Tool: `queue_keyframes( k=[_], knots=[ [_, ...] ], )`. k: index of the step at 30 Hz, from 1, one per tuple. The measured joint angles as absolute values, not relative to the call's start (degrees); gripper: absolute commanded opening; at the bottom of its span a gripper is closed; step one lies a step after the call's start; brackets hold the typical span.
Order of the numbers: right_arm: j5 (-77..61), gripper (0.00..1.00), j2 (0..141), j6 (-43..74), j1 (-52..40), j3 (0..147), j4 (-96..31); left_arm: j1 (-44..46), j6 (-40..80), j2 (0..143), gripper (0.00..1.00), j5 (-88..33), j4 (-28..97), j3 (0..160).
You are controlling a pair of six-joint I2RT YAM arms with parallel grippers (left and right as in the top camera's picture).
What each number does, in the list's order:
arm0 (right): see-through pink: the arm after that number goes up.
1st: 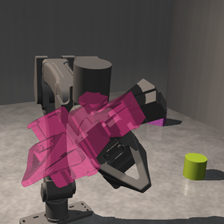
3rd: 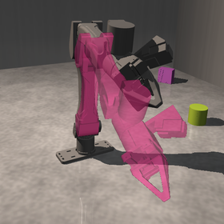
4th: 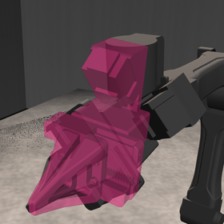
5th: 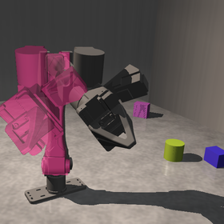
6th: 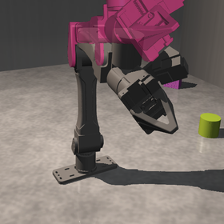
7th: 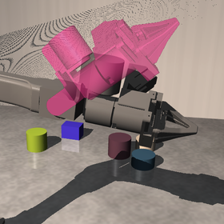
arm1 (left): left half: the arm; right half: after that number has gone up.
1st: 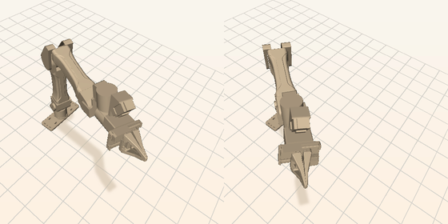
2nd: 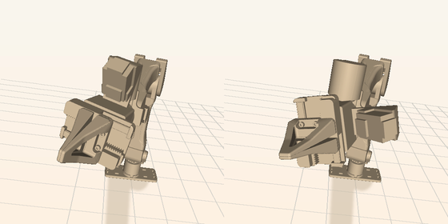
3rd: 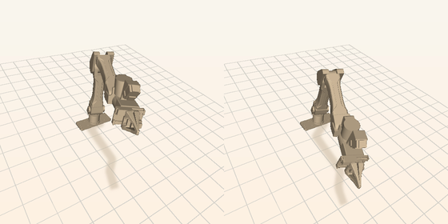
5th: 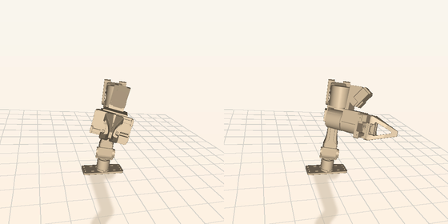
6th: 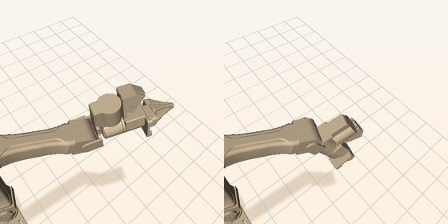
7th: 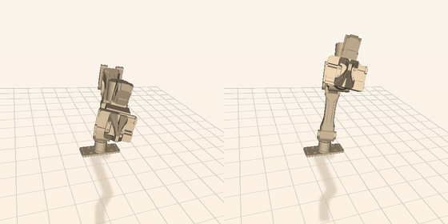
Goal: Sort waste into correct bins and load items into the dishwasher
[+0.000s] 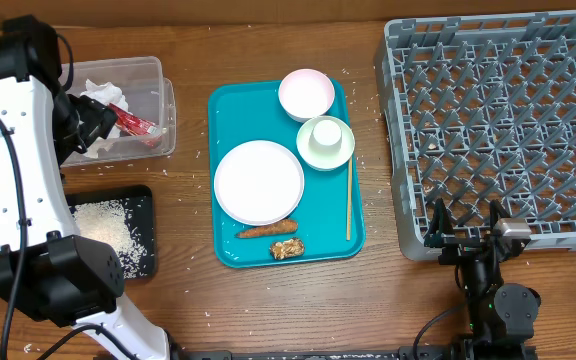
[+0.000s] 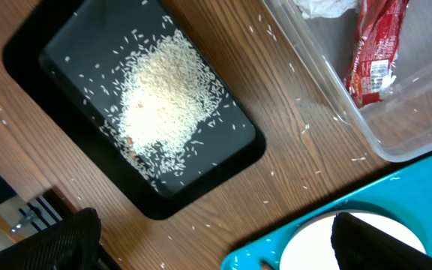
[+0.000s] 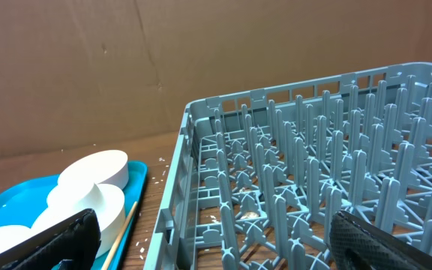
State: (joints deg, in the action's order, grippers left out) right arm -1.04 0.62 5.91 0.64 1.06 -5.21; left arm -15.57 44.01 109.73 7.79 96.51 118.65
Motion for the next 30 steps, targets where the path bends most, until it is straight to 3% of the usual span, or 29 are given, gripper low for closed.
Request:
queue_keyframes(
  k=[8,15,30],
  knots=[
    [-1.04,1.0,0.62,5.93,0.64,1.06,-5.17,-15.75,43.77,109.73,1.0,2.79,96.51,118.65],
    [-1.04,1.0,0.62,5.93,0.64,1.06,-5.15,-12.49,32.49,109.73,0.99,-7.66,96.51,118.1],
    [-1.04,1.0,0.62,5.91,0.64,1.06,-5.17,19.16,22.26,109.71,1.0,-12.12,93.73,101.36]
  ],
)
